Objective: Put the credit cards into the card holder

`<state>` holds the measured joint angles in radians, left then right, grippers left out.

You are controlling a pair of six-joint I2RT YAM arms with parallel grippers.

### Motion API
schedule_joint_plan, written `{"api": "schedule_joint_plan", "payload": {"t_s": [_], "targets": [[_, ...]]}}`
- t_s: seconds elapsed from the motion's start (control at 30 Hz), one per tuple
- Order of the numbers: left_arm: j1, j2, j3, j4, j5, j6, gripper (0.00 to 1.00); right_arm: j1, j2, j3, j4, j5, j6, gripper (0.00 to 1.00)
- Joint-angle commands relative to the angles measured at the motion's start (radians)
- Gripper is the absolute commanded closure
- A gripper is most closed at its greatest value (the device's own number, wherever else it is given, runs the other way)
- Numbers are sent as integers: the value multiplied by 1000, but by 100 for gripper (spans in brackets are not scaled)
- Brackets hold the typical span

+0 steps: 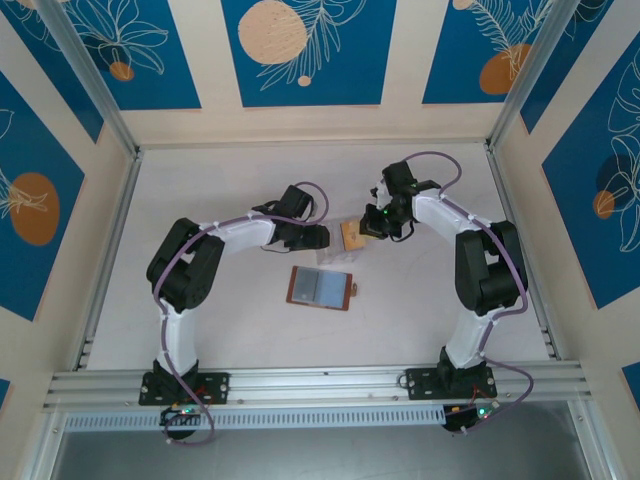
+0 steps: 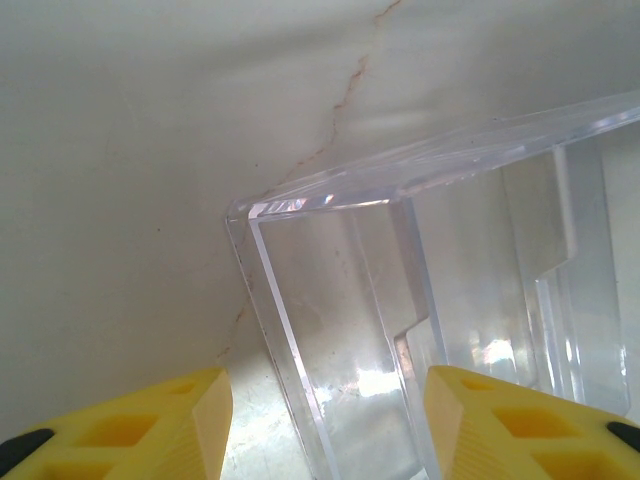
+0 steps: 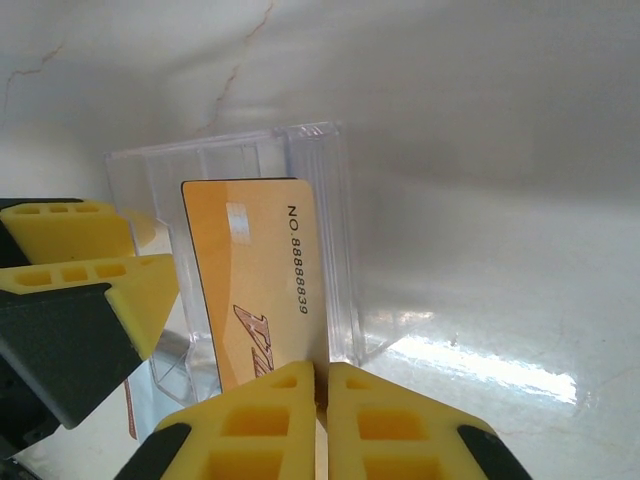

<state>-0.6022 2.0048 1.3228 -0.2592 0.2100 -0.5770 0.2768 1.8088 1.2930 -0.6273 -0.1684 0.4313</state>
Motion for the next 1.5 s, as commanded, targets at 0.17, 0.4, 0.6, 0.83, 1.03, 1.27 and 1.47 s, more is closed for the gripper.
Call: {"api": "schedule_joint_plan", "payload": {"t_s": [0.17,0.4,0.6,0.83,1.03,1.27,1.47], "targets": [[19,23,1,-87,-4,0,47,-7,21,-28,0,-33,2,89],[19,25,1,-85,-4,-3,47,-1,9,-26,-15,6,0,88],[19,25,3,-85,-3,-3,47,5,9,-21,-21,28,-3,83],[19,25,2,-84,-3,-4,47,12,15,-9,-29,43,-8,84],[19,28,5,-86,-1,-7,47,30,4,1,-49,89,-15,87],[20,30,5,-84,0,-8,47,53,-12,16,-78,150,-22,92],[19,32,4,-83,1,-10,47,76,-30,26,-100,186,-26,98]]}}
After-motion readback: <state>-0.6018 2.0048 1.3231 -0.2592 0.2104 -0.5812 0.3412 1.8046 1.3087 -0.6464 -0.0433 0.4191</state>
